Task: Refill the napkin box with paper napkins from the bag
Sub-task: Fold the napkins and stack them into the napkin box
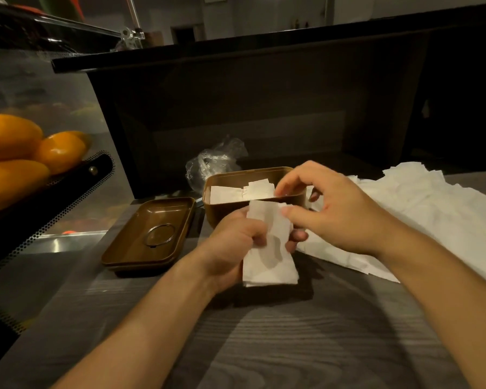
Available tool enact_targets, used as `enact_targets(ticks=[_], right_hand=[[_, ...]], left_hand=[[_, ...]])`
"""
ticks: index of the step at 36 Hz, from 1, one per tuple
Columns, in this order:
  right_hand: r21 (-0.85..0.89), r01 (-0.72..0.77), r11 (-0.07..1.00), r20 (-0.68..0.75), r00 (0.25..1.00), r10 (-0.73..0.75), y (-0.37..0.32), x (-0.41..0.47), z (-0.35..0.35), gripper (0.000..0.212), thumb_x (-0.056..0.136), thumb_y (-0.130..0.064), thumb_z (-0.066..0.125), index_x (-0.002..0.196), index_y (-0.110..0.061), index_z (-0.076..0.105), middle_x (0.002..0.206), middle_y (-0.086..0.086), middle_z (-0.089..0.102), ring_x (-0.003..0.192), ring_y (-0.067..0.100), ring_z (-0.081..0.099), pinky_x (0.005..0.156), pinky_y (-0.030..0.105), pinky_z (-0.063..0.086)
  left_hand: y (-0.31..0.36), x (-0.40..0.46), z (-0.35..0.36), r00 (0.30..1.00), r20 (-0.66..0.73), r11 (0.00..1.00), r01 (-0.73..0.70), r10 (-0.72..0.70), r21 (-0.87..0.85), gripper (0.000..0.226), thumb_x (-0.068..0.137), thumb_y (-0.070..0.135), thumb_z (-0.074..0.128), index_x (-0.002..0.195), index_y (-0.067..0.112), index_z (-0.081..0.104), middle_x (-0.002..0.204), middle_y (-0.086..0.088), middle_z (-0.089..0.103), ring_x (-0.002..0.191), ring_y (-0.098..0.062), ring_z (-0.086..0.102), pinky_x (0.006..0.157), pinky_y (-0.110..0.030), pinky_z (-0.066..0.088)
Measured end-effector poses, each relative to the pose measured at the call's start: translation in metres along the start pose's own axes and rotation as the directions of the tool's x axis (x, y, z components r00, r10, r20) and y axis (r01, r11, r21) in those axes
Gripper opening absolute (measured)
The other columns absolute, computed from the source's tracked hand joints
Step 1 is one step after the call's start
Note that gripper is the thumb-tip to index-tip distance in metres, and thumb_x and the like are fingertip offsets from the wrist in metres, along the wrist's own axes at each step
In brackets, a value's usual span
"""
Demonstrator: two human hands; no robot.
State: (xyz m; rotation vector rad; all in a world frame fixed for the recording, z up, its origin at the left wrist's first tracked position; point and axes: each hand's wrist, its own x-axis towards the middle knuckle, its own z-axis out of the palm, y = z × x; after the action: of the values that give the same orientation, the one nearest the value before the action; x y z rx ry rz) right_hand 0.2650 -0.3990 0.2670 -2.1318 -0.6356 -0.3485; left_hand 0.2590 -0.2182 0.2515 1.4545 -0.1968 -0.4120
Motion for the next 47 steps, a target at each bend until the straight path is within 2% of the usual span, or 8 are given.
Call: enact_targets(ticks=[6, 9, 13, 18, 30, 37, 44, 47], right_hand=[[-0.03, -0.078, 0.996, 0.197, 0.977, 0.082, 0.008, -0.001, 0.011, 0.026, 0.088, -0.026, 0.076, 0.108, -0.036, 0.063, 0.112, -0.017, 0.057, 0.103, 0.006, 0.06, 0.079, 0.029, 0.062], [0.018, -0.077, 0.997, 0.151, 0.986, 0.074, 0.01, 0.0, 0.006, 0.014, 0.092, -0.022, 0.071, 0.098, -0.033, 0.065, 0.1, -0.016, 0.064, 0.095, 0.002, 0.062, 0.079, 0.025, 0.059], [0.049, -0.2, 0.979, 0.034, 0.98, 0.198, 0.019, 0.005, -0.002, 0.014, 0.096, -0.022, 0.066, 0.104, -0.031, 0.06, 0.101, -0.011, 0.067, 0.095, 0.008, 0.066, 0.08, 0.027, 0.06], [0.013, -0.212, 0.977, 0.247, 0.948, 0.202, 0.025, 0.002, -0.005, 0.03, 0.088, -0.02, 0.076, 0.11, -0.035, 0.061, 0.099, -0.013, 0.068, 0.09, 0.004, 0.068, 0.073, 0.022, 0.057], [-0.206, -0.191, 0.96, 0.272, 0.931, 0.244, 0.031, -0.001, 0.009, 0.024, 0.089, -0.03, 0.076, 0.106, -0.038, 0.061, 0.099, -0.016, 0.063, 0.091, 0.005, 0.06, 0.074, 0.022, 0.048], [-0.147, -0.245, 0.958, 0.173, 0.948, 0.269, 0.028, 0.004, 0.003, 0.01, 0.093, -0.026, 0.069, 0.091, -0.035, 0.065, 0.091, -0.014, 0.065, 0.085, 0.006, 0.062, 0.067, 0.017, 0.045], [0.062, -0.372, 0.926, 0.246, 0.905, 0.347, 0.02, 0.005, 0.009, 0.012, 0.091, -0.028, 0.073, 0.099, -0.034, 0.064, 0.104, -0.016, 0.069, 0.093, 0.005, 0.067, 0.071, 0.018, 0.053], [0.113, -0.405, 0.907, 0.24, 0.897, 0.371, 0.018, 0.005, 0.009, 0.014, 0.091, -0.028, 0.073, 0.104, -0.03, 0.067, 0.107, -0.014, 0.07, 0.096, 0.007, 0.069, 0.07, 0.02, 0.057]], left_hand=[[0.001, -0.002, 0.002, 0.98, 0.156, 0.981, 0.094, -0.121, 0.168, 0.051, 0.088, -0.015, 0.041, 0.123, 0.019, 0.057, 0.098, -0.008, 0.074, 0.08, -0.02, 0.075, 0.072, -0.034, 0.062], [0.0, 0.002, -0.002, 0.985, 0.12, 0.977, 0.099, -0.123, 0.19, 0.05, 0.091, -0.007, 0.053, 0.133, 0.021, 0.05, 0.118, -0.015, 0.069, 0.1, -0.029, 0.073, 0.093, -0.047, 0.057], [0.0, 0.004, -0.005, 1.0, -0.027, 0.965, 0.005, 0.003, 0.264, 0.027, 0.096, 0.006, 0.058, 0.114, 0.026, 0.06, 0.111, -0.009, 0.072, 0.095, -0.023, 0.075, 0.087, -0.041, 0.061], [-0.005, 0.005, -0.013, 0.968, -0.024, 0.709, -0.166, 0.249, 0.685, 0.018, 0.097, 0.021, 0.06, 0.097, 0.036, 0.07, 0.092, 0.009, 0.072, 0.087, -0.008, 0.068, 0.083, -0.039, 0.06], [-0.01, 0.011, -0.026, 0.97, 0.01, 0.472, -0.128, 0.244, 0.872, 0.038, 0.088, 0.024, 0.068, 0.117, 0.043, 0.052, 0.109, 0.016, 0.057, 0.099, -0.008, 0.059, 0.077, -0.028, 0.057], [-0.01, 0.015, -0.021, 0.83, -0.196, 0.636, -0.227, 0.523, 0.738, 0.015, 0.096, 0.026, 0.065, 0.11, 0.031, 0.065, 0.104, 0.015, 0.066, 0.098, -0.003, 0.065, 0.077, -0.021, 0.06], [-0.006, 0.014, -0.013, 0.842, -0.304, 0.849, -0.289, 0.445, 0.443, 0.038, 0.087, 0.026, 0.075, 0.121, 0.029, 0.058, 0.116, 0.008, 0.064, 0.103, -0.014, 0.066, 0.078, -0.03, 0.063], [-0.006, 0.015, -0.011, 0.834, -0.291, 0.808, -0.272, 0.469, 0.524, 0.028, 0.092, 0.025, 0.07, 0.119, 0.025, 0.061, 0.11, 0.009, 0.066, 0.102, -0.011, 0.067, 0.079, -0.027, 0.062]])
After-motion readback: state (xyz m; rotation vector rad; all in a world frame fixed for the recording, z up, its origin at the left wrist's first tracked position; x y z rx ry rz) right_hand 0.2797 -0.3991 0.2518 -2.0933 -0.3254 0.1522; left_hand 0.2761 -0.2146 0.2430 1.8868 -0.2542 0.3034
